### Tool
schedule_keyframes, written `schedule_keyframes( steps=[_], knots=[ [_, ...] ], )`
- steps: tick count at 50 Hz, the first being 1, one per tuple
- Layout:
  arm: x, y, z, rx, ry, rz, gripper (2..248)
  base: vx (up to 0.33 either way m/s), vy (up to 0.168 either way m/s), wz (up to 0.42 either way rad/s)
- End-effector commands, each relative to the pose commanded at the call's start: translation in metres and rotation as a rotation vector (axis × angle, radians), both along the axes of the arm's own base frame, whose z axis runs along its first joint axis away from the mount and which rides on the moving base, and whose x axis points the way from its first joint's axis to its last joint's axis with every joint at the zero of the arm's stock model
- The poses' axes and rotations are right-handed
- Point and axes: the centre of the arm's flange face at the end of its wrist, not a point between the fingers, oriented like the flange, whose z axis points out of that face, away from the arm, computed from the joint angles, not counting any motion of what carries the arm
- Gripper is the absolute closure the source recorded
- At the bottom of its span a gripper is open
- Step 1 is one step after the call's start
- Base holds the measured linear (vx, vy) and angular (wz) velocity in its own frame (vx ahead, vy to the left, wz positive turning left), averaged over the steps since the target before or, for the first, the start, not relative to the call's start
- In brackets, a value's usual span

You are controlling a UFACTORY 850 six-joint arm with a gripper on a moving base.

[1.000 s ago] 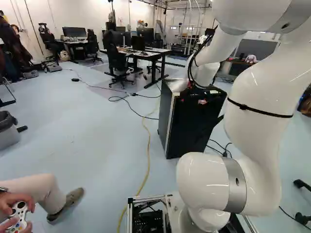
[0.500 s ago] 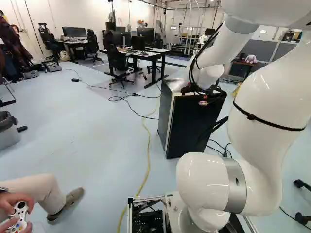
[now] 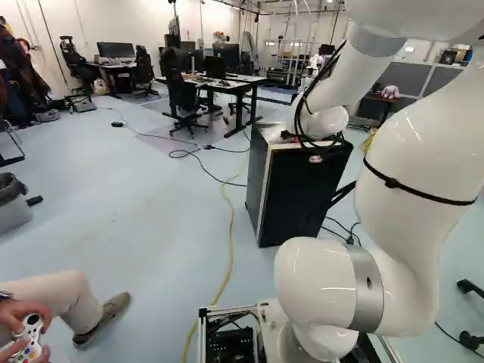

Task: Grab a drink from the fridge

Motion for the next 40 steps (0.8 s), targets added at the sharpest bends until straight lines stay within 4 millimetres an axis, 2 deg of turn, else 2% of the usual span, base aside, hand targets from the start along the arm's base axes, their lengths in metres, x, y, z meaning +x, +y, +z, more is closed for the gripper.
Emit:
schedule_keyframes(
  steps=[14,40],
  knots=[
    [0.009,-0.001,-0.005,-0.034,-0.094,0.028,3,0.000,0.000,0.000],
    [0.017,-0.002,-0.024,-0.042,-0.144,0.037,3,0.000,0.000,0.000]
  ],
)
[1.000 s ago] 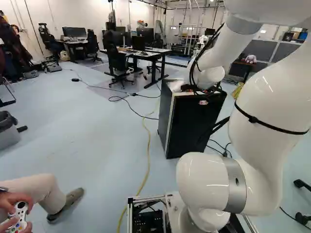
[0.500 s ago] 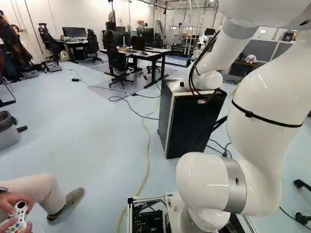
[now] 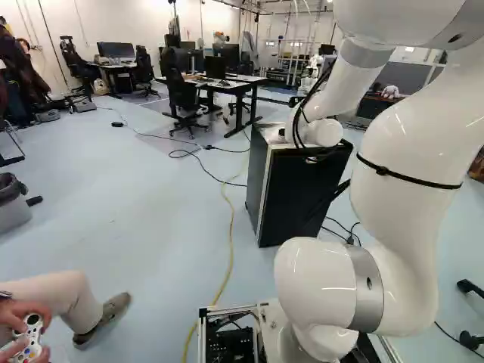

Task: Grab a drink from the fridge

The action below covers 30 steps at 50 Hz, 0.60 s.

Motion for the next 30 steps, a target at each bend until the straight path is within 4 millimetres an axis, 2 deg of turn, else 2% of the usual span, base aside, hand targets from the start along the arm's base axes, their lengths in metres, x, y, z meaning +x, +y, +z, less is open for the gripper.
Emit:
schedule_keyframes(
  steps=[30],
  knots=[
    [0.023,-0.008,-0.022,-0.011,-0.079,0.006,3,0.000,0.000,0.000]
  ],
)
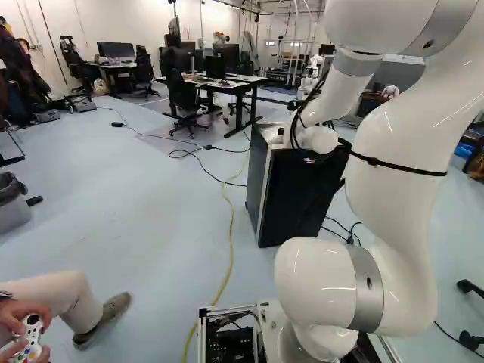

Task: Grab a drink from the fridge

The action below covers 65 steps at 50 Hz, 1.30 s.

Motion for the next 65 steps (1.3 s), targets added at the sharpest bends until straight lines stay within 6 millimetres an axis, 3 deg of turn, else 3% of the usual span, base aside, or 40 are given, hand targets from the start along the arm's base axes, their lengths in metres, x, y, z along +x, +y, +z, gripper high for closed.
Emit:
schedule_keyframes(
  steps=[15,65],
  knots=[
    [0.011,-0.008,-0.011,0.001,-0.006,-0.007,3,0.000,0.000,0.000],
    [0.041,-0.031,-0.016,-0.005,-0.023,-0.026,3,0.000,0.000,0.000]
  ],
)
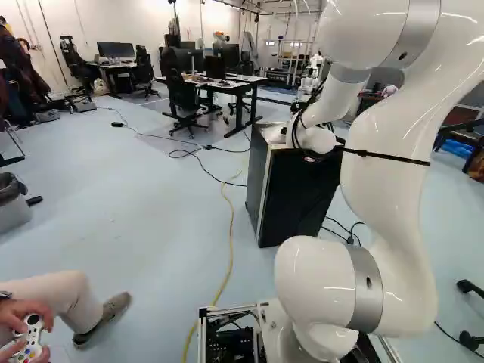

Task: Grab a drink from the fridge

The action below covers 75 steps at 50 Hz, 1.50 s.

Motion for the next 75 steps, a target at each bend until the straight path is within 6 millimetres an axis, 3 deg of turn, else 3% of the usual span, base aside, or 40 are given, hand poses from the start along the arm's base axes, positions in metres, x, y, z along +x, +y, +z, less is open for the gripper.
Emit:
schedule_keyframes(
  steps=[40,41,45,46,50,51,55,56,75],
  knots=[
    [0.019,-0.003,-0.002,-0.004,-0.010,0.007,3,0.000,0.000,0.000],
    [0.019,-0.003,-0.002,-0.004,-0.010,0.007,35,0.000,0.000,0.000],
    [0.019,-0.003,-0.002,-0.004,-0.010,0.007,35,0.000,0.000,0.000],
    [0.019,-0.003,-0.002,-0.004,-0.010,0.007,73,0.000,0.000,0.000],
    [0.019,-0.003,-0.002,-0.004,-0.010,0.007,73,0.000,0.000,0.000],
    [0.019,-0.003,-0.002,-0.004,-0.010,0.007,110,0.000,0.000,0.000],
    [0.019,-0.003,-0.002,-0.004,-0.010,0.007,110,0.000,0.000,0.000],
    [0.019,-0.003,-0.002,-0.004,-0.010,0.007,147,0.000,0.000,0.000],
    [0.019,-0.003,-0.001,-0.005,-0.012,0.007,157,0.000,0.000,0.000]
  ],
)
